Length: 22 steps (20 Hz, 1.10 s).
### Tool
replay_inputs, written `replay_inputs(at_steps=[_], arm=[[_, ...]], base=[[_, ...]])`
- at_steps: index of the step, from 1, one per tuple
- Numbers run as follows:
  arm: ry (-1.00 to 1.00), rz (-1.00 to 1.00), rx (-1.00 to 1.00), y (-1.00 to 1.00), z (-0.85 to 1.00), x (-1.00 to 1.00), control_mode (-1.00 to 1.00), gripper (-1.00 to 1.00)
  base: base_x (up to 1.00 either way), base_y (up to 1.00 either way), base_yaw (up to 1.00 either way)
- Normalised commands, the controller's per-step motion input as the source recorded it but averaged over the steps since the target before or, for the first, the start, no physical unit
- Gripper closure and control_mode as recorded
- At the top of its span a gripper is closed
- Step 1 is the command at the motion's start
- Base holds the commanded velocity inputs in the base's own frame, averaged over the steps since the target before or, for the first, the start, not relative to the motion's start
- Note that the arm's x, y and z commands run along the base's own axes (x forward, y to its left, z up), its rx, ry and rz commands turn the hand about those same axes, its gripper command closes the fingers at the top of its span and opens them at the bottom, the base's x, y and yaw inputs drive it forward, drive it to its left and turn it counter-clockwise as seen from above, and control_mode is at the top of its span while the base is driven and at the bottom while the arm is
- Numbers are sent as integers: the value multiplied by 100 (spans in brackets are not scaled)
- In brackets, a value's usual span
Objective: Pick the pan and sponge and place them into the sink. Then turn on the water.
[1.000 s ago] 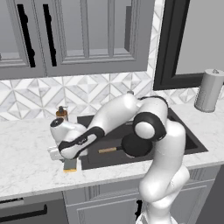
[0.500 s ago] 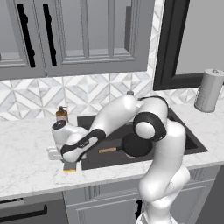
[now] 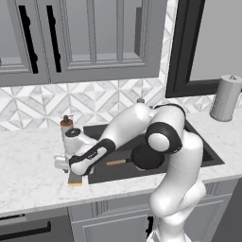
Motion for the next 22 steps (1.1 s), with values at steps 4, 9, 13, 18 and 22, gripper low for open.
replay_inputs(at_steps=[4,9,13,18,22], arm=[[-3,-11,18,-23,-96,-13,-100,100],[-8,-10,16,-24,-50,-23,-100,100],[-24,-14,22,-51,17,-48,-100,100],[-32,-26,16,-54,56,-56,-100,100],[-27,-52,7,-32,67,-26,-100,100]], base=[[0,0,0],[0,0,0],[0,0,0],[0,0,0],[0,0,0]])
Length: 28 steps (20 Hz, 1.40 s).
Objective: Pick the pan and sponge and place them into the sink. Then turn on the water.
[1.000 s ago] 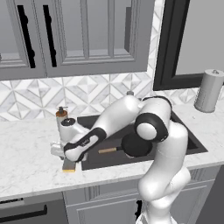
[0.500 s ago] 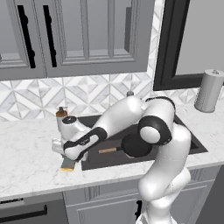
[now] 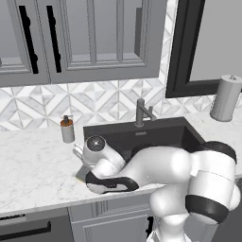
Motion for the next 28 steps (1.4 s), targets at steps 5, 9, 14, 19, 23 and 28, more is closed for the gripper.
replay_inputs(at_steps=[5,9,14,19,23,28], arm=[[-23,-61,3,-16,68,-13,-100,100],[0,-53,10,-55,84,-5,-100,100],[13,-42,10,-79,89,0,-100,100],[-3,-29,18,-94,49,-9,-100,100],[-14,-18,26,-98,18,-7,-100,100],[-7,-9,36,-100,0,0,-100,100]], base=[[0,0,0],[0,0,0],[0,0,0],[0,0,0],[0,0,0],[0,0,0]])
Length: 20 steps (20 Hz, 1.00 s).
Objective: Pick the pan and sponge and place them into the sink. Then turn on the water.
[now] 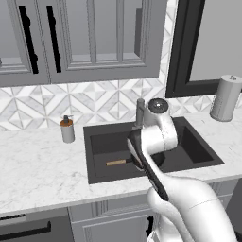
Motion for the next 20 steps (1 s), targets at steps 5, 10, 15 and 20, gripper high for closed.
replay_inputs(at_steps=[5,10,15,20], arm=[[0,-1,33,-95,0,7,-100,100],[2,0,22,-83,0,14,-100,100],[6,0,10,-55,0,27,-100,100],[13,0,3,-38,-9,41,-100,100]], base=[[0,0,0],[0,0,0],[0,0,0],[0,0,0]])
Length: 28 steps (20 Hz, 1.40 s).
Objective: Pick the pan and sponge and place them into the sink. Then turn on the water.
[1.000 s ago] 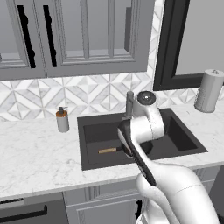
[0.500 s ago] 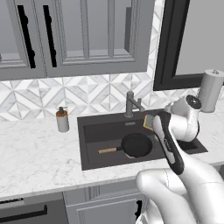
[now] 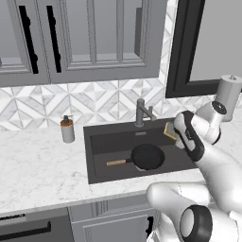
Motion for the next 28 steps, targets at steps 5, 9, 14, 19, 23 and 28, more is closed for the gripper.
replay_inputs(at_steps=[5,9,14,19,23,28], arm=[[7,0,2,-27,-18,40,-100,100],[0,1,2,-16,-34,30,-100,100],[0,8,0,0,-44,33,-100,100],[0,10,0,0,-50,30,-100,100],[0,9,0,-3,-44,25,-100,100],[0,8,1,-4,-36,25,-100,100]], base=[[0,0,0],[0,0,0],[0,0,0],[0,0,0],[0,0,0],[0,0,0]])
